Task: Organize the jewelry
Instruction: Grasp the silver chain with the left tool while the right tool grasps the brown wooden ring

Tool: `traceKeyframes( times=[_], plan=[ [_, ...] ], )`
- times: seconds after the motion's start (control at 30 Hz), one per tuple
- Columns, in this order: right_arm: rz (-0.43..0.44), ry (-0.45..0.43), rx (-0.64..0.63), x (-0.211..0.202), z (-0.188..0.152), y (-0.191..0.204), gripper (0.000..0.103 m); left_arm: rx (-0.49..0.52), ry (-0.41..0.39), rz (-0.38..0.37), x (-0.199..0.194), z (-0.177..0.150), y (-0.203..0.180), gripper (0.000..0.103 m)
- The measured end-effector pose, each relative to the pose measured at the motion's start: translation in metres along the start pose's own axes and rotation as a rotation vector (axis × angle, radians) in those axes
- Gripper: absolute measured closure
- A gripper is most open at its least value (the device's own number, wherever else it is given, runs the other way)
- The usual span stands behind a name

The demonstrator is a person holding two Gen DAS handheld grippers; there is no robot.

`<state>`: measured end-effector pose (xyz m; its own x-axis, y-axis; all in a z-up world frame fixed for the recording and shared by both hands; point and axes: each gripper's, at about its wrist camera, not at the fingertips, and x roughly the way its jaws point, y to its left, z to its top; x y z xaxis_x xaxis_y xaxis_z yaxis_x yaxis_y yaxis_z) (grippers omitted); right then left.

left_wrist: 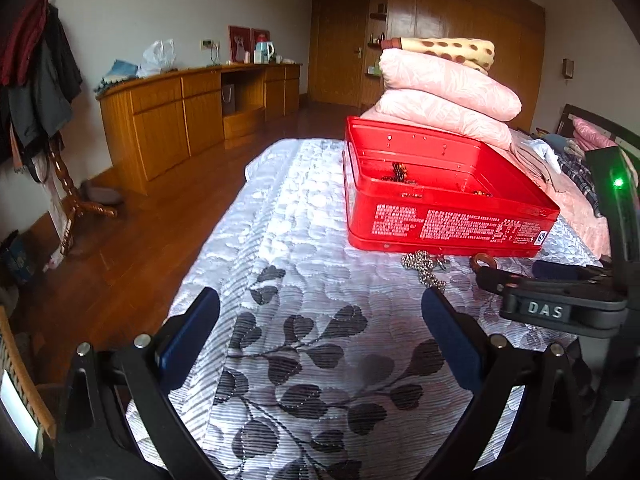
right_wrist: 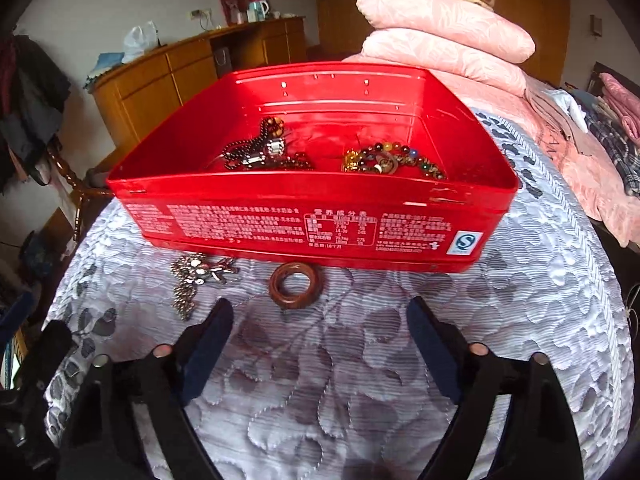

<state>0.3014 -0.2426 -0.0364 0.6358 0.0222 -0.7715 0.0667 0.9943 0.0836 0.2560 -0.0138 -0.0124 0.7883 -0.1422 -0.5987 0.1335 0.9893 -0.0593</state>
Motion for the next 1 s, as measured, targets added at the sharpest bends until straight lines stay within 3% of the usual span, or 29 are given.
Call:
traceKeyframes(
  times=[0.07,0.4,0.67,1.0],
  plan=[
    [0.004,0.020,0.010,0.005,0.001,-0.001,0.030,-0.021,0.018,-0.012,0.004,0.000,0.005,0.005],
    [-0.026,0.020,-0.008,0.011,0.007,0.004,0.040,-0.020,0.070,-0.009,0.015,-0.001,0.003,0.005],
    [-0.009,0.009,0.008,0.009,0.007,-0.003,0.072,-0.020,0.078,-0.003,0.016,-0.001,0.003,0.005],
    [0.020,-0.012,0.035,-0.010,-0.004,-0.029,0.074,-0.001,0.075,-0.023,0.019,0.008,-0.016,0.005]
  ],
)
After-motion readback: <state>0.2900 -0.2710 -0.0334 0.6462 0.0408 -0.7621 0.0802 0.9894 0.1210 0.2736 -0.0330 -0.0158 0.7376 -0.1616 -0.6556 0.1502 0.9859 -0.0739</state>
